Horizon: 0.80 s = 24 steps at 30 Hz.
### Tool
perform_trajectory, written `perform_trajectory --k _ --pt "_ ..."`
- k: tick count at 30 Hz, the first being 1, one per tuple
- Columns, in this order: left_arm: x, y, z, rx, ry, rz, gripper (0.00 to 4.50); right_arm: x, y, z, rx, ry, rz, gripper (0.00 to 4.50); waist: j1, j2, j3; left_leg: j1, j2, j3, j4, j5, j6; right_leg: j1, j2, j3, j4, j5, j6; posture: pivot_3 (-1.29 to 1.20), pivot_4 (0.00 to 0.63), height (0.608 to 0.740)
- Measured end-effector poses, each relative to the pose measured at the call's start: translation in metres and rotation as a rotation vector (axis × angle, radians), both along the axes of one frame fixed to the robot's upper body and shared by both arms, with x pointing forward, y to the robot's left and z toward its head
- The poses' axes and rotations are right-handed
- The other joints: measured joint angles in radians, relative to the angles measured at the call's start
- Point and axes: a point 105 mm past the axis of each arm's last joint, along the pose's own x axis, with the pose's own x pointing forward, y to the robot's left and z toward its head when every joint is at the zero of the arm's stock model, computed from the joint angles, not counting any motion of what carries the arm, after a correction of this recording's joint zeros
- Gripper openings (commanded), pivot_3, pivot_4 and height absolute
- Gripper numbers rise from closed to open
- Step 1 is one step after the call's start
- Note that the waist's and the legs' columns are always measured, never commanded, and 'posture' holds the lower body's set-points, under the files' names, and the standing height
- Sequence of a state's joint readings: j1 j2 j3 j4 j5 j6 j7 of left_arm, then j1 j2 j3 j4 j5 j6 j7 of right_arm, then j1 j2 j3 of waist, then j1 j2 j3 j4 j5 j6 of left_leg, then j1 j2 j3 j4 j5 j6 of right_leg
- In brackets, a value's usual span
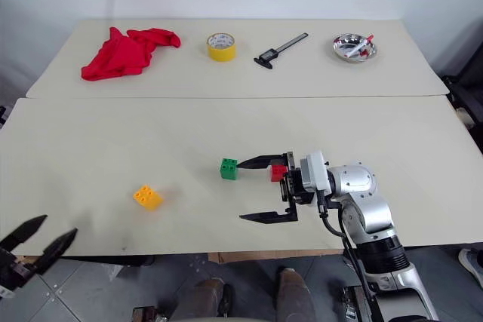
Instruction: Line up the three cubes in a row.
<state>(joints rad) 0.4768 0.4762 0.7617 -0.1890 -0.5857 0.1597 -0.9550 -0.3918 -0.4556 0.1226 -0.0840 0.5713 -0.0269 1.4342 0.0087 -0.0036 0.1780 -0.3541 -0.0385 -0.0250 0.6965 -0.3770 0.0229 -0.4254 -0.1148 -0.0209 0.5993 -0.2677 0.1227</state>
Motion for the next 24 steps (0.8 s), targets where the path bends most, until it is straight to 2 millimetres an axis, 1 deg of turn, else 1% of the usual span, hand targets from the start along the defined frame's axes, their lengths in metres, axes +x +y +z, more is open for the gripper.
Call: perform_trajectory --k 4,6,9,11,15,17,18,22,24 --pt "0.028 -0.028 0.012 0.038 -0.074 -0.122 4.48 0.001 0.0 0.002 -0.008 -0.013 0.008 4.5 -0.003 0.0 0.0 0.001 0.0 0.0 0.0 0.0 -0.002 -0.001 0.001 0.0 0.003 0.0 -0.001 0.0 0.15 0.74" --pt "0.035 -0.035 0.011 0.052 -0.066 -0.158 4.48 0.001 -0.001 0.003 -0.014 -0.014 0.009 4.5 -0.012 0.0 0.0 0.001 0.0 0.0 -0.001 0.0 -0.002 -0.001 0.001 0.0 0.003 -0.001 -0.002 0.0 0.15 0.74" --pt "0.05 -0.053 0.008 0.049 -0.066 -0.219 4.48 0.003 -0.004 0.002 -0.022 -0.011 0.0 4.5 -0.015 0.001 0.0 0.001 0.001 0.002 -0.003 0.0 -0.002 -0.002 0.003 -0.002 0.005 -0.001 -0.002 0.0 0.15 0.74" --pt "0.055 -0.06 0.003 0.048 -0.05 -0.242 4.48 0.003 -0.004 0.002 -0.023 -0.011 -0.001 4.5 -0.017 0.001 0.0 0.001 0.001 0.003 -0.003 0.0 -0.002 -0.003 0.003 -0.003 0.005 -0.001 -0.001 0.0 0.15 0.74" --pt "0.058 -0.072 -0.006 0.04 -0.019 -0.284 4.48 0.003 -0.004 0.002 -0.024 -0.01 -0.004 4.5 -0.014 0.001 0.0 0.001 0.001 0.004 -0.003 0.0 -0.002 -0.003 0.003 -0.004 0.004 -0.001 -0.001 0.0 0.15 0.74" --pt "0.063 -0.074 -0.011 0.043 -0.003 -0.284 4.1 0.003 -0.004 0.001 -0.025 -0.007 -0.012 4.5 -0.011 0.001 0.0 0.001 0.001 0.004 -0.003 0.0 -0.002 -0.003 0.003 -0.004 0.004 -0.001 -0.001 0.0 0.15 0.74" --pt "0.065 -0.072 -0.014 0.046 0.006 -0.266 3.92 0.003 -0.004 0.001 -0.025 -0.007 -0.018 4.5 -0.01 0.001 0.0 0.001 0.001 0.004 -0.003 0.0 -0.001 -0.003 0.003 -0.005 0.003 -0.001 -0.001 0.0 0.15 0.74" --pt "0.068 -0.071 -0.019 0.073 0.02 -0.264 2.64 0.004 -0.007 -0.003 -0.025 0.01 -0.049 4.5 -0.011 0.001 0.0 0.001 0.001 0.004 -0.003 0.0 -0.001 -0.003 0.003 -0.004 0.004 -0.001 -0.001 0.0 0.15 0.74" --pt "0.071 -0.071 -0.016 0.094 0.01 -0.289 2.0 0.004 -0.007 -0.003 -0.026 0.009 -0.057 4.5 -0.011 0.001 0.0 0.001 0.001 0.004 -0.003 0.0 -0.002 -0.003 0.003 -0.004 0.003 -0.001 -0.001 0.0 0.15 0.74"
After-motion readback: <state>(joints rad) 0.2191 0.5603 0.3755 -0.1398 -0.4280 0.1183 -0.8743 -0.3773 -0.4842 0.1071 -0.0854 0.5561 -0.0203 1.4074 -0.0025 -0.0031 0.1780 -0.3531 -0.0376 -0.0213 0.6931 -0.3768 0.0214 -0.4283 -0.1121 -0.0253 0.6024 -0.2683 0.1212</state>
